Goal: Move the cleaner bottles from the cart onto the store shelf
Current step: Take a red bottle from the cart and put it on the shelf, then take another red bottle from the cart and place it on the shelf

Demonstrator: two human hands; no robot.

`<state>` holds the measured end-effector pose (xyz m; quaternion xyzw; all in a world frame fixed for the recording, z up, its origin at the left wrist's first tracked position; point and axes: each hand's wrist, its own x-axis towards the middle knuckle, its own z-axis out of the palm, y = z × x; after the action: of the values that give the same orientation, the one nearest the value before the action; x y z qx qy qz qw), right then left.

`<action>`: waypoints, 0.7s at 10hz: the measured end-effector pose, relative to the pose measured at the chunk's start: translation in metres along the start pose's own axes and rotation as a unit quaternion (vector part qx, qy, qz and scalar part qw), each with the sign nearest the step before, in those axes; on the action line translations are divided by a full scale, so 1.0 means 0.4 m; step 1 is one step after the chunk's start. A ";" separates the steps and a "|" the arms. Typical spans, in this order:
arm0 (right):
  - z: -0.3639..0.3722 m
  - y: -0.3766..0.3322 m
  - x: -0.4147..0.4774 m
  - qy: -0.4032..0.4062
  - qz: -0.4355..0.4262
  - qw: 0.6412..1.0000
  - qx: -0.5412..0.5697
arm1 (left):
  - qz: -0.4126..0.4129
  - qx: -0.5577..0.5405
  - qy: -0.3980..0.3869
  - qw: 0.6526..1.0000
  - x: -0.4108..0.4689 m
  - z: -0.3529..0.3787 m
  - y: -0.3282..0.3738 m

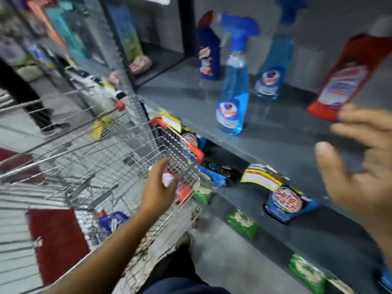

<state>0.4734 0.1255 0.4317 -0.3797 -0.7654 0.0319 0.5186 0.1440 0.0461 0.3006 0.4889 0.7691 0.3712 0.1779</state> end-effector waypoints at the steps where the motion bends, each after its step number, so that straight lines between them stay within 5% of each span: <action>1: 0.234 -0.081 0.040 -0.135 -0.041 0.989 0.041 | -0.199 -0.049 0.009 0.979 0.093 -0.098 -0.179; 3: 0.737 -0.157 0.066 -0.504 0.007 0.861 0.062 | -0.429 -0.150 -0.140 0.880 0.193 -0.076 -0.447; 4: 1.039 -0.161 0.026 -0.653 -0.012 0.757 0.009 | -0.434 -0.158 -0.170 0.871 0.222 -0.002 -0.521; 5: 1.293 -0.155 -0.039 -0.726 -0.012 0.685 -0.054 | -0.440 -0.181 -0.172 0.863 0.253 0.083 -0.577; 6: 1.470 -0.113 -0.124 -0.725 0.007 0.681 -0.104 | -0.486 -0.222 -0.211 0.818 0.269 0.171 -0.612; 7: 1.543 -0.071 -0.190 -0.758 0.055 0.639 -0.120 | -0.508 -0.278 -0.212 0.787 0.267 0.240 -0.622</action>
<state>-0.0341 0.2714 0.1017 -0.3226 -0.8650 0.2450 -0.2960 0.0019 0.1173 0.0615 0.0231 0.7133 0.3119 0.6271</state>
